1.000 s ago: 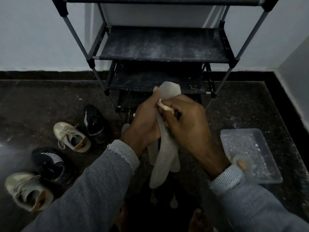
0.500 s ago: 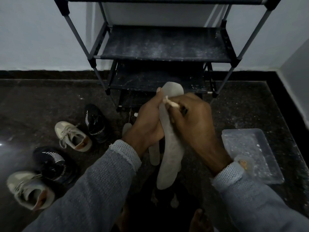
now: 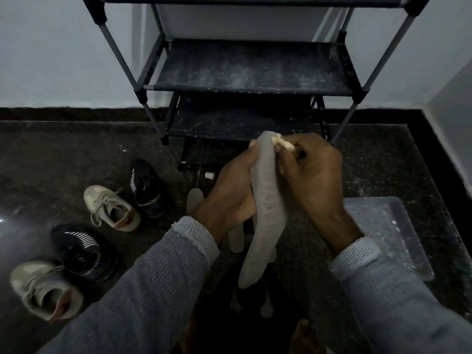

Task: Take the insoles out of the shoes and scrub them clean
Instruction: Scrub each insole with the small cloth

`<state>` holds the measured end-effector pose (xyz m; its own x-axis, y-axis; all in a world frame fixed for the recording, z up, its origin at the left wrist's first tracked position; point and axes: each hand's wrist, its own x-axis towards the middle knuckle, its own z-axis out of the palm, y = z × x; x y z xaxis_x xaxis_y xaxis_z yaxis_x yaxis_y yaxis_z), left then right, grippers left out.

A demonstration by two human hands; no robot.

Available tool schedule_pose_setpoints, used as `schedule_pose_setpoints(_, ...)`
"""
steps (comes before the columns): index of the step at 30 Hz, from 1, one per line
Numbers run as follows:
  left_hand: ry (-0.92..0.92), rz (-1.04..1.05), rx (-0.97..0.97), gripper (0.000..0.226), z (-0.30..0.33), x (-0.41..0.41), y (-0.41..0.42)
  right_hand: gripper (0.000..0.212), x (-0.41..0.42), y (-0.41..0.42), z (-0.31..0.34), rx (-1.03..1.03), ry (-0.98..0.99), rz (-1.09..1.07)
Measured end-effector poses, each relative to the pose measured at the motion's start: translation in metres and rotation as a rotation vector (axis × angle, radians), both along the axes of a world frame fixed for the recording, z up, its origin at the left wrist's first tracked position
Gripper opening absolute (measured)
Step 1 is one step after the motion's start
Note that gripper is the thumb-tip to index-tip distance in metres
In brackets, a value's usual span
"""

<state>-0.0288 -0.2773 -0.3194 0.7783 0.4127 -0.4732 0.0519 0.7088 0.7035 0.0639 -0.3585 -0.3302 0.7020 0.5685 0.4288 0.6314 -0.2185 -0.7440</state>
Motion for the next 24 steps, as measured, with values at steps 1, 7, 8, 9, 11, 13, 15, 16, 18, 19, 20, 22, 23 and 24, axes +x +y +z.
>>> schedule_pose_setpoints(1, 0.014, 0.0, -0.009, 0.048, 0.0, 0.001, -0.002, 0.009, 0.005, -0.002, 0.0, 0.003, 0.027, -0.04)
schedule_pose_setpoints(7, 0.014, 0.001, -0.047, 0.042, -0.003, 0.004, -0.002, 0.013, -0.013, 0.003, 0.002, 0.022, -0.031, 0.104)
schedule_pose_setpoints(8, 0.014, 0.007, -0.058, 0.043, -0.002, 0.002, 0.0, 0.014, -0.014, 0.005, 0.002, 0.014, -0.039, 0.132)
schedule_pose_setpoints(9, 0.014, 0.01, -0.056, 0.044, -0.002, 0.001, 0.001, 0.013, -0.011, 0.005, 0.002, 0.006, -0.04, 0.134)
schedule_pose_setpoints(11, 0.022, -0.001, -0.039, 0.044, 0.0, 0.0, 0.001, 0.011, -0.001, 0.003, 0.001, -0.004, -0.039, 0.069)
schedule_pose_setpoints(13, 0.031, -0.018, -0.021, 0.044, 0.001, 0.001, 0.001, 0.009, 0.009, -0.001, -0.001, 0.002, -0.031, -0.01)
schedule_pose_setpoints(15, 0.029, -0.024, -0.01, 0.041, 0.001, 0.002, -0.001, 0.009, 0.01, -0.003, -0.002, 0.005, -0.021, -0.025)
schedule_pose_setpoints(16, 0.021, -0.026, -0.007, 0.04, 0.001, 0.003, -0.001, 0.01, 0.007, -0.003, -0.001, 0.002, -0.022, 0.001)
schedule_pose_setpoints(18, 0.021, -0.023, -0.009, 0.043, 0.0, 0.003, 0.0, 0.013, -0.002, 0.001, 0.002, -0.005, -0.044, 0.095)
schedule_pose_setpoints(19, 0.03, -0.019, -0.009, 0.045, 0.0, 0.002, 0.001, 0.014, -0.005, 0.003, 0.004, -0.008, -0.062, 0.141)
schedule_pose_setpoints(20, 0.039, -0.018, -0.004, 0.045, -0.001, 0.001, 0.002, 0.015, -0.006, 0.004, 0.004, -0.013, -0.076, 0.169)
schedule_pose_setpoints(22, 0.038, -0.029, 0.016, 0.042, -0.003, 0.0, 0.003, 0.016, -0.001, 0.003, 0.004, -0.042, -0.081, 0.139)
schedule_pose_setpoints(23, 0.038, -0.034, 0.023, 0.039, -0.004, 0.0, 0.003, 0.015, 0.004, 0.001, 0.003, -0.057, -0.076, 0.097)
schedule_pose_setpoints(24, 0.046, -0.038, 0.029, 0.039, -0.003, 0.0, 0.003, 0.013, 0.008, -0.001, 0.001, -0.065, -0.069, 0.055)
